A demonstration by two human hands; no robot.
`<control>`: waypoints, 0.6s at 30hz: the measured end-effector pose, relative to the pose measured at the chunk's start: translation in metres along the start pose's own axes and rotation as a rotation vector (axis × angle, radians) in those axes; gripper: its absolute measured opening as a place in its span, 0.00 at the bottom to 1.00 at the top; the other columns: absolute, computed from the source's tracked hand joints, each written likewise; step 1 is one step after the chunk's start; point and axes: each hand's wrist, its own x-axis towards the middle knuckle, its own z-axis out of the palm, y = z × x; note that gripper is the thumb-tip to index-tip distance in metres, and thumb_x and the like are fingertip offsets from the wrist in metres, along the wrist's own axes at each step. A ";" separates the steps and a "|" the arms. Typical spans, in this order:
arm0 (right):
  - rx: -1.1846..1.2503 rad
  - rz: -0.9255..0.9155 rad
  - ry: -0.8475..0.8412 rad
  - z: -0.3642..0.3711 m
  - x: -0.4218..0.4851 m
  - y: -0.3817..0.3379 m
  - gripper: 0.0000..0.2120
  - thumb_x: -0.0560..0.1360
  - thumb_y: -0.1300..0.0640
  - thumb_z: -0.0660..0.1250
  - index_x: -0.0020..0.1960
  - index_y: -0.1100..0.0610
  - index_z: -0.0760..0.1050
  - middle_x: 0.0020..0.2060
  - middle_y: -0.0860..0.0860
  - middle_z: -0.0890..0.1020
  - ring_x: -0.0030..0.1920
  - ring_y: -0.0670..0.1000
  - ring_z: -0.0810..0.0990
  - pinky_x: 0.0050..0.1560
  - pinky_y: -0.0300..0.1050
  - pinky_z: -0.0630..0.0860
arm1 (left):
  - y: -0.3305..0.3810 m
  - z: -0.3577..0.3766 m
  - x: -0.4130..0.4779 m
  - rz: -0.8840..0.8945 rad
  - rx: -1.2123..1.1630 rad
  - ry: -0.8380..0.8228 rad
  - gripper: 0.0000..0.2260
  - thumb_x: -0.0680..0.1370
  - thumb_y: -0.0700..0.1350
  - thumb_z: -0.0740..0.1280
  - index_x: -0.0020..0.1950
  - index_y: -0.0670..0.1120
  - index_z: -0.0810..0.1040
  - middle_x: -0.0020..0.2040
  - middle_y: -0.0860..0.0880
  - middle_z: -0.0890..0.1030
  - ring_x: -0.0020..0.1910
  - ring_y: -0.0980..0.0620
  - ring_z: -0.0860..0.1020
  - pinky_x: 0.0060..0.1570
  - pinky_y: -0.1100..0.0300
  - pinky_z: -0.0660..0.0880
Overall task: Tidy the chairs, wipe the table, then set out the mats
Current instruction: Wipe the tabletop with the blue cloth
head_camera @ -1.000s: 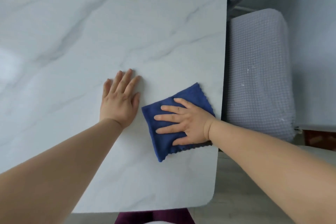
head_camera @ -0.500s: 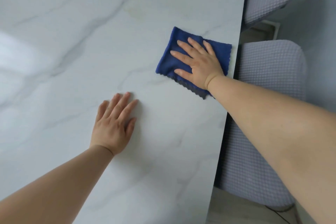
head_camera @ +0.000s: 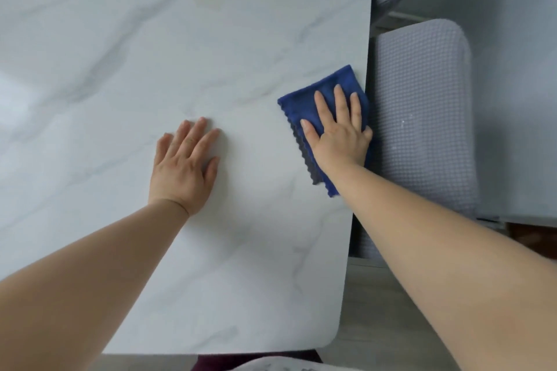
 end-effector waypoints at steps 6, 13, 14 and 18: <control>0.000 0.019 0.007 0.025 -0.088 -0.003 0.30 0.77 0.33 0.46 0.77 0.39 0.47 0.78 0.45 0.45 0.78 0.53 0.42 0.59 0.62 0.68 | -0.002 0.002 0.000 0.004 -0.026 0.011 0.24 0.79 0.54 0.50 0.74 0.51 0.63 0.77 0.49 0.60 0.77 0.46 0.56 0.73 0.48 0.51; -0.002 0.017 0.008 0.051 -0.186 -0.007 0.30 0.77 0.34 0.47 0.77 0.40 0.49 0.79 0.45 0.45 0.78 0.54 0.43 0.58 0.62 0.67 | 0.000 0.003 -0.005 0.003 -0.010 -0.003 0.23 0.80 0.52 0.50 0.76 0.51 0.58 0.79 0.50 0.55 0.78 0.48 0.50 0.75 0.47 0.47; -0.007 0.020 0.001 0.054 -0.197 -0.008 0.30 0.77 0.34 0.46 0.77 0.40 0.48 0.79 0.45 0.45 0.78 0.54 0.43 0.59 0.62 0.67 | 0.003 0.001 -0.006 -0.014 0.009 -0.026 0.23 0.81 0.51 0.49 0.76 0.51 0.57 0.79 0.50 0.53 0.78 0.48 0.48 0.75 0.47 0.45; -0.009 0.010 -0.008 0.066 -0.240 -0.009 0.31 0.77 0.34 0.44 0.78 0.41 0.46 0.79 0.46 0.43 0.78 0.55 0.42 0.59 0.62 0.67 | 0.029 -0.011 -0.026 0.033 0.020 -0.066 0.21 0.81 0.47 0.52 0.75 0.49 0.59 0.79 0.52 0.51 0.78 0.50 0.51 0.75 0.51 0.47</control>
